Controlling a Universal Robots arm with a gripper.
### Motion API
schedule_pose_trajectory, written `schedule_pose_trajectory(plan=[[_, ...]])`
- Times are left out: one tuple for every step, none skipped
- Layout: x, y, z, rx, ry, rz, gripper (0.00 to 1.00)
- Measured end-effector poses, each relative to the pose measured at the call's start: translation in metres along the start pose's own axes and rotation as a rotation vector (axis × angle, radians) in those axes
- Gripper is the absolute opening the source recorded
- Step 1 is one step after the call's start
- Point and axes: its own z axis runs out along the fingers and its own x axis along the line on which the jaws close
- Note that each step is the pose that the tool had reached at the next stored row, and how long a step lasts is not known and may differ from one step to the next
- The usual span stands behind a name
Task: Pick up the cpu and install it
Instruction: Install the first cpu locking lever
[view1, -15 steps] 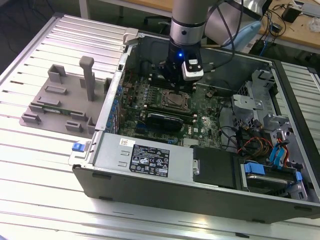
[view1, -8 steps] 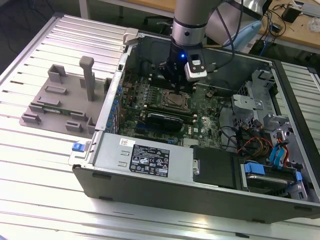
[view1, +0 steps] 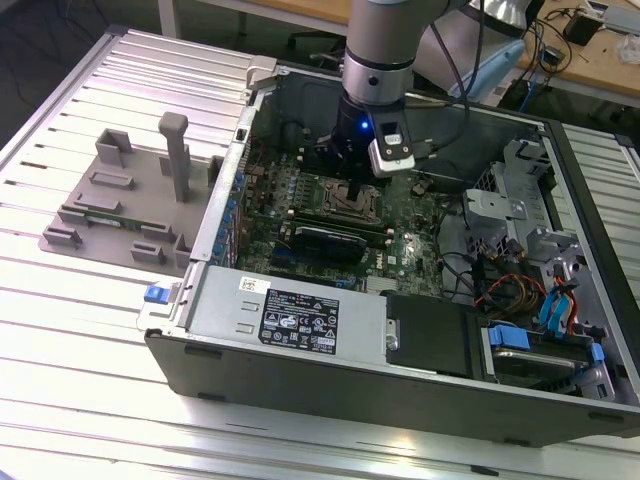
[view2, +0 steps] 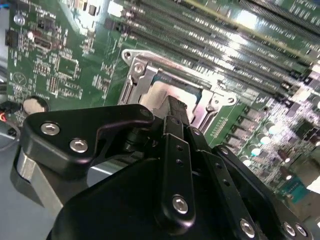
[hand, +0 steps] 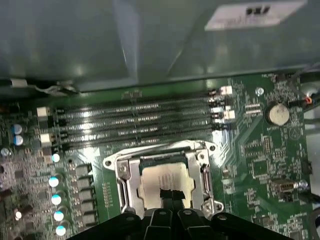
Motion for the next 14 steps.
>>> schedule_pose_trajectory(plan=[[-0.0001, -0.0012, 0.0001, 0.0, 0.0001, 0.0, 0.11], [-0.0001, -0.0013, 0.0002, -0.0002, 0.0, -0.001, 0.11], [-0.0002, -0.0014, 0.0001, -0.0006, 0.0, -0.006, 0.11], [-0.0002, -0.0015, 0.0001, -0.0026, -0.0002, -0.026, 0.11], [-0.0002, -0.0015, 0.0002, -0.0042, -0.0004, -0.04, 0.11], [-0.0002, -0.0015, 0.0003, -0.0058, -0.0006, -0.055, 0.11], [-0.0002, -0.0015, 0.0005, -0.0085, -0.0009, -0.08, 0.11], [-0.0002, -0.0014, 0.0005, -0.0092, -0.001, -0.088, 0.11], [-0.0001, -0.0014, 0.0005, -0.0093, -0.0009, -0.088, 0.11], [-0.0002, -0.0015, 0.0003, -0.0093, -0.0009, -0.088, 0.11], [-0.0002, -0.0016, -0.0006, -0.0091, -0.0008, -0.088, 0.11], [-0.0004, -0.0016, -0.0019, -0.0092, -0.0009, -0.088, 0.11], [-0.0007, -0.0016, -0.0047, -0.0093, -0.0009, -0.088, 0.11], [-0.0009, -0.0016, -0.0068, -0.0093, -0.0009, -0.088, 0.11]])
